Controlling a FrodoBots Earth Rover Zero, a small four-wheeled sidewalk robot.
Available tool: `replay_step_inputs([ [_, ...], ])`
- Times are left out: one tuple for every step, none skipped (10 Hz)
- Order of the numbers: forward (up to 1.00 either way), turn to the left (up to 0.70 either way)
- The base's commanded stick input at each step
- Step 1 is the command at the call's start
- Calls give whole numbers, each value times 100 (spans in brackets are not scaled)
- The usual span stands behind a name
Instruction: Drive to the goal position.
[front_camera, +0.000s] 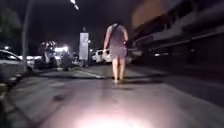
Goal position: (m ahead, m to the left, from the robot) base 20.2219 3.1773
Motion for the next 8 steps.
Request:
replay_step_inputs([
  [100, 0],
  [100, 0],
  [100, 0],
  [100, 0],
  [100, 0],
  [100, 0],
  [100, 0],
  [100, 0],
])
